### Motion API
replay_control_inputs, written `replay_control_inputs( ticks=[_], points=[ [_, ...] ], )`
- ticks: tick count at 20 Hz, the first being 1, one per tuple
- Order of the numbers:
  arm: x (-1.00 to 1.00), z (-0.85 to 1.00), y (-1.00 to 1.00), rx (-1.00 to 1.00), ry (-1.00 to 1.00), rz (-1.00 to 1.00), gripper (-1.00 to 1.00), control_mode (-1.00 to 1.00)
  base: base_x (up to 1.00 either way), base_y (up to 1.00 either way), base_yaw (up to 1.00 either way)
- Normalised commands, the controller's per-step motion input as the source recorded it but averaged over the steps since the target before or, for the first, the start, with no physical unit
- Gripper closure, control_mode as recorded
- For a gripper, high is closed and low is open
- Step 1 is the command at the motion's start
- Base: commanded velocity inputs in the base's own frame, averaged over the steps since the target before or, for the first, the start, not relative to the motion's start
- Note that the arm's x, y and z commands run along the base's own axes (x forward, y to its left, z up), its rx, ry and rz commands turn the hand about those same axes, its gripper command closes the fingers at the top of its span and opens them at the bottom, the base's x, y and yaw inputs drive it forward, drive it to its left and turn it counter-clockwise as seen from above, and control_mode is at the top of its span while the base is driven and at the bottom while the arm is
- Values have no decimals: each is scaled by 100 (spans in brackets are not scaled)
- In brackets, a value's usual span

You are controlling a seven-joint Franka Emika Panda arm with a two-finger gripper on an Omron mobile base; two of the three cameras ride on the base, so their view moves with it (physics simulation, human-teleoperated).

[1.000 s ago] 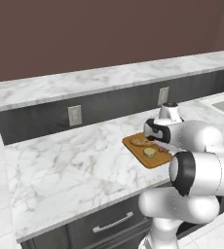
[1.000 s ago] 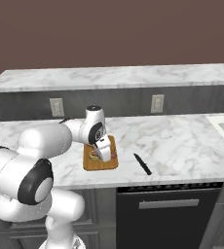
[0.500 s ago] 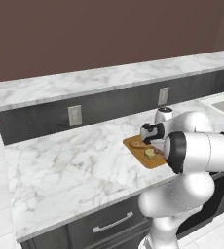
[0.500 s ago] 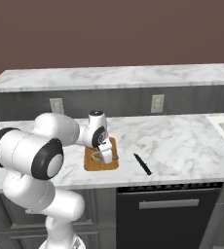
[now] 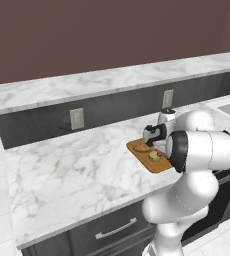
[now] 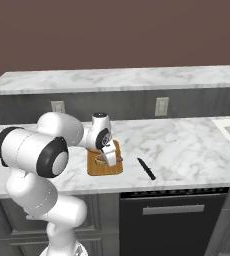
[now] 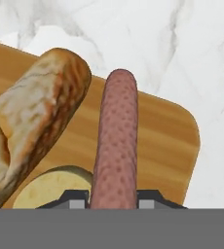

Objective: Retrieve the sausage and cheese from the fridge and place them on the cutting board on the counter.

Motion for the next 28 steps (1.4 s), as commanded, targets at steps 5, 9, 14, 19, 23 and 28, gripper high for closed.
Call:
replay_control_inputs(
  ticks=[5, 9, 14, 19, 23, 28],
  points=[
    [-5, -6, 0, 0, 1, 0, -100, -100, 0, 0, 0],
    [-26, 0, -6, 0, 0, 0, -100, -100, 0, 0, 0],
    [-27, 0, 0, 0, 0, 0, -100, -100, 0, 0, 0],
    [-6, 11, 0, 0, 0, -6, -100, -100, 0, 0, 0],
    [-2, 61, 0, 0, 0, -12, -100, -100, 0, 0, 0],
    [-17, 95, 0, 0, 0, -13, -100, -100, 0, 0, 0]
  ],
)
